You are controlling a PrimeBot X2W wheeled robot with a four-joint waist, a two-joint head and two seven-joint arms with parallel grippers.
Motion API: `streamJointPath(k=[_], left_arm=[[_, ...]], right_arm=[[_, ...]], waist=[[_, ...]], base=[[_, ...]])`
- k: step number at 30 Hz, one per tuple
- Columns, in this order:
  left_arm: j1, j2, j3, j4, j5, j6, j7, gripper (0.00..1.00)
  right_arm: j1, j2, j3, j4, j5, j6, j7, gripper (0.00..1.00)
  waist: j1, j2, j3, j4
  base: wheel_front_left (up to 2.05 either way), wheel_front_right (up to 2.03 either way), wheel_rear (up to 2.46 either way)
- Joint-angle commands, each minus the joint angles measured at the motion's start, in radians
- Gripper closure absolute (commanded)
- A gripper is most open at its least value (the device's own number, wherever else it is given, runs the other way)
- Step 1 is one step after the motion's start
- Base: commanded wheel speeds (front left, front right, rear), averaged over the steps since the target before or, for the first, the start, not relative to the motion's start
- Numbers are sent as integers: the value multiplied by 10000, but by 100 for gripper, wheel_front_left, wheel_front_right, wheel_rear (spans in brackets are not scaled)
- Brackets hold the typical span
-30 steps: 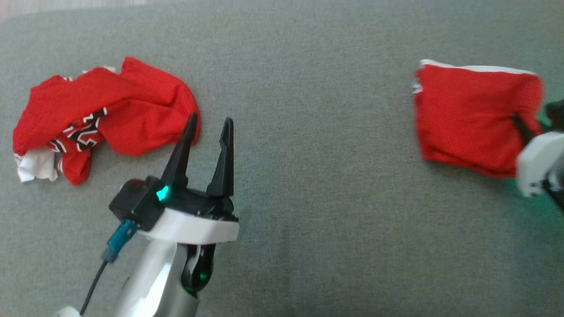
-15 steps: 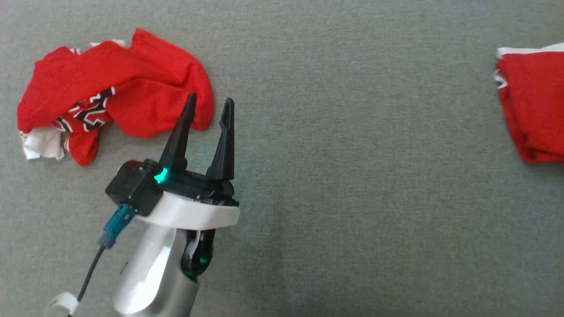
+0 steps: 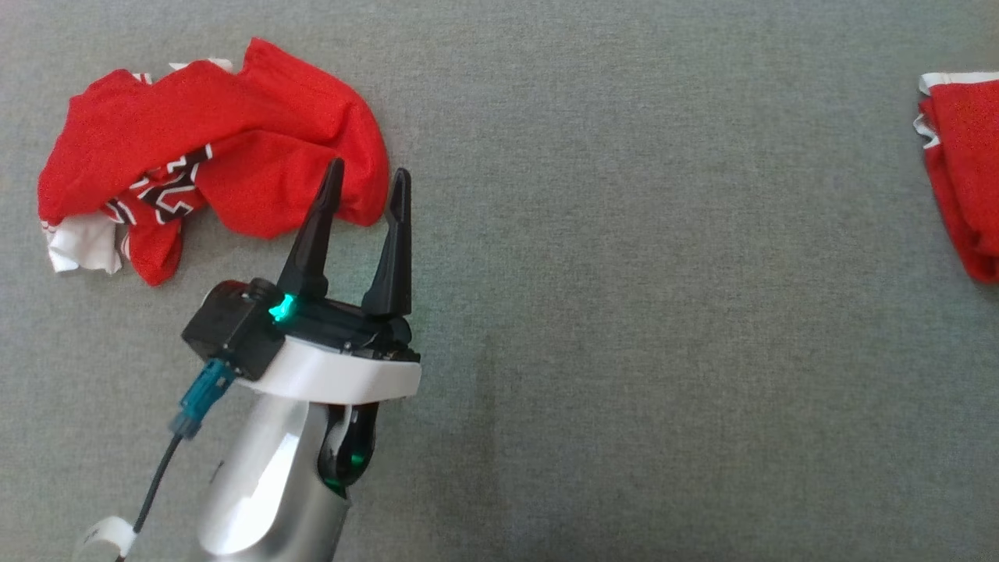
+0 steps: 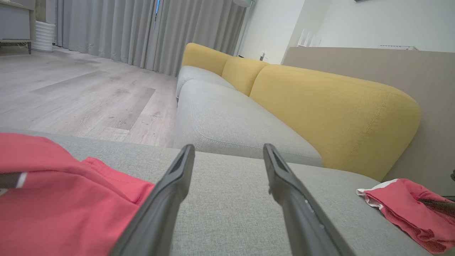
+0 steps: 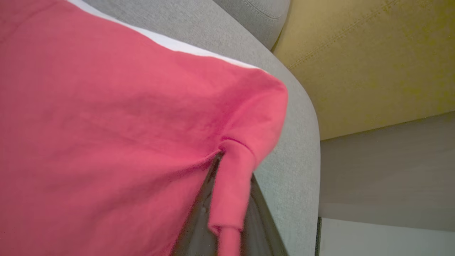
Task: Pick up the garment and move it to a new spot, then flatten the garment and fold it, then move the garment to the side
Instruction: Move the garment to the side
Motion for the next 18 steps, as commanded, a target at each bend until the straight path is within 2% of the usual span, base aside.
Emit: streamJointPath(k=[1,2,3,4,13,18], left_arm=[[-254,75,363,-270,74,-58,-51,0],[-241,75,372,-267,76,-58,-51,0],[-224,75,380,-258,80,-58,-51,0],[-208,75,386,-247,86,-58,-51,0],[47,75,710,-224,127,-58,-51,0],[361,75,1041,-265,180,-58,-51,0]], right_arm=[[27,-270,-50,-27,-36,37,-66,100],[10,-189,-144,87,-21,37,-32,100],[-13,-113,-241,175,-43,37,-58,66],[-61,-8,-489,316,25,37,-121,0],[-577,944,-2058,989,-605,37,-874,0],[-843,1958,-2958,667,-946,37,-1514,0]], waist=[[-1,0,-24,-20],[-1,0,-52,-37],[-1,0,-88,-60],[-1,0,-139,-85],[-1,0,-993,-481],[-1,0,-1691,-734]], base=[[0,0,0],[0,0,0],[0,0,0],[0,0,0],[0,0,0],[0,0,0]])
